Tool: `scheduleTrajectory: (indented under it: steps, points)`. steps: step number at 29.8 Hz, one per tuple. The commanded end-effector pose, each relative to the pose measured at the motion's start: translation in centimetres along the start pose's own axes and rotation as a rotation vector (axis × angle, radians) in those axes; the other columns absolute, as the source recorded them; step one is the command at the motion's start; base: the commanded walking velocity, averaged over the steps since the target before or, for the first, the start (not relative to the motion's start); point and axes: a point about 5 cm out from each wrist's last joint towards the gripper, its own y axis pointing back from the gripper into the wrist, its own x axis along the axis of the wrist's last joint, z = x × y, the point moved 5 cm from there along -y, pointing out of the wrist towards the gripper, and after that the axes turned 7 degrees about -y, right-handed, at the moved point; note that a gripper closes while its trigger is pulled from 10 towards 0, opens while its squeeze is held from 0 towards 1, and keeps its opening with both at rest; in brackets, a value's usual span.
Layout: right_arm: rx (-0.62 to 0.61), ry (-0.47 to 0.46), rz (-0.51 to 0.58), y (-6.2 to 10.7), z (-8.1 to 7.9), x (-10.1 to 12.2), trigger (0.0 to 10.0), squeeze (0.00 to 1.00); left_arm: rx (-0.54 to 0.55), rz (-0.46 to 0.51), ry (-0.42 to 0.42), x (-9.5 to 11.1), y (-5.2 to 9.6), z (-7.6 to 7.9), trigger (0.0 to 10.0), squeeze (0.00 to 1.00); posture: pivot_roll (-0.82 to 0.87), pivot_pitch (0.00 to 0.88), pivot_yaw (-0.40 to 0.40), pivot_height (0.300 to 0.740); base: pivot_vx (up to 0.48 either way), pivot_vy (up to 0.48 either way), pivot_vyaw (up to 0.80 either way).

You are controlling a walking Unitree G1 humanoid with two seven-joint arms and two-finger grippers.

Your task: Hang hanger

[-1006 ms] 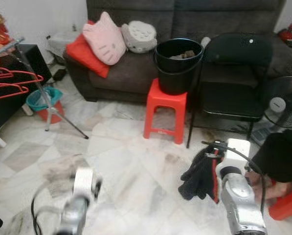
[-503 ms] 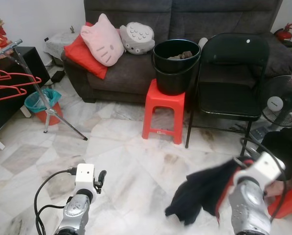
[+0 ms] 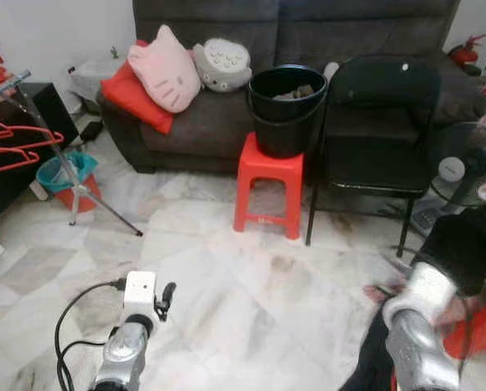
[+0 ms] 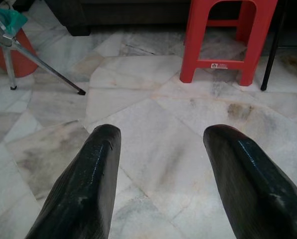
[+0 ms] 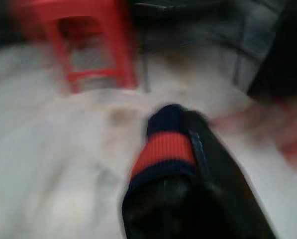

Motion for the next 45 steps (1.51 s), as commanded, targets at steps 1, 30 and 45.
scheduleTrajectory:
  steps: [1, 30, 45]
  points:
    - [0.108, 0.178, 0.006, 0.2, -2.4, -0.3, 10.0, 0.0, 0.017, -0.005, 0.004, 0.0, 0.0, -0.7, 10.0, 0.0, -0.02, 0.0, 0.055, 0.74, 0.0, 0.0, 0.0]
    - [-0.07, -0.142, 0.15, 0.4, -0.5, 1.5, 10.0, 0.0, 0.018, 0.075, 0.004, 1.5, 0.1, -0.4, 10.0, 0.0, -0.01, 0.006, 0.046, 0.74, 0.0, 0.0, 0.0]
    - [-0.093, -0.137, 0.179, 0.5, -0.4, 1.6, 10.0, 0.0, 0.009, 0.067, -0.01, 1.2, 0.2, -0.5, 10.0, 0.0, -0.01, 0.0, 0.051, 0.74, 0.0, 0.0, 0.3]
